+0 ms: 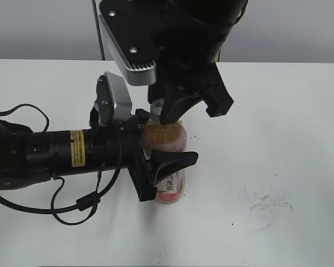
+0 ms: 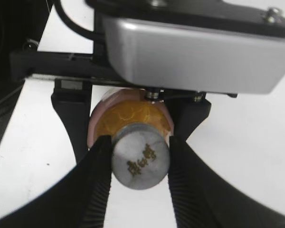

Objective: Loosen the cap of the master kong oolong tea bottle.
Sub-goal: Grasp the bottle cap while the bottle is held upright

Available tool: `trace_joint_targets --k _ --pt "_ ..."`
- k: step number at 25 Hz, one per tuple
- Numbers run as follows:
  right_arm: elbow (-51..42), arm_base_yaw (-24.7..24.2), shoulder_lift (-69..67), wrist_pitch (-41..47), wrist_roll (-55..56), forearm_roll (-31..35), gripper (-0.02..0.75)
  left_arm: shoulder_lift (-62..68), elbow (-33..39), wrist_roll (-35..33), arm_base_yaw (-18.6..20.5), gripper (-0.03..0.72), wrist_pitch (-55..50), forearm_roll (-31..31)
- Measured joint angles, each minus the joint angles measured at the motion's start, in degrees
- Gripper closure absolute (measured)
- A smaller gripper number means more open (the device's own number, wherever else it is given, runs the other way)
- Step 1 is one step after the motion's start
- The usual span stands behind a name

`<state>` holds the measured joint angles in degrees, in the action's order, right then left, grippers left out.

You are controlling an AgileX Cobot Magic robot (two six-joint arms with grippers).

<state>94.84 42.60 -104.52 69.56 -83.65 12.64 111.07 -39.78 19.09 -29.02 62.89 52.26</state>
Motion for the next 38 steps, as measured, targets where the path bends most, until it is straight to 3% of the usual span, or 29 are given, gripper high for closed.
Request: trace_joint_targets --k 9,14,18,22,25,33,38 --pt "0.1 0.0 0.0 0.0 -32.5 0.0 0.461 0.0 0.0 -0.1 0.0 0.240 0.0 0.2" --pt "0.2 0.0 0.0 -0.1 -37.7 -0.8 0.461 0.0 0.0 -0.1 0.0 0.240 -0.1 0.1" --pt "0.2 0.1 0.0 -0.1 -22.9 -0.5 0.452 0.0 0.0 -0.1 0.0 0.240 -0.1 0.2" --pt "0.0 0.1 -0.1 0.0 -1.0 0.7 0.266 0.0 0.0 -0.1 0.0 0.240 0.0 0.2" --pt "0.0 0.1 -0.2 0.1 15.2 1.5 0.213 0.0 0.0 -0.1 0.0 0.240 0.0 0.2" --pt "0.1 0.1 -0.2 0.1 46.3 1.0 0.341 0.0 0.0 -0.1 0.0 0.240 0.1 0.2" --pt "0.1 0.1 -0.2 0.1 63.0 -1.1 0.365 0.0 0.0 -0.1 0.0 0.240 0.1 0.2"
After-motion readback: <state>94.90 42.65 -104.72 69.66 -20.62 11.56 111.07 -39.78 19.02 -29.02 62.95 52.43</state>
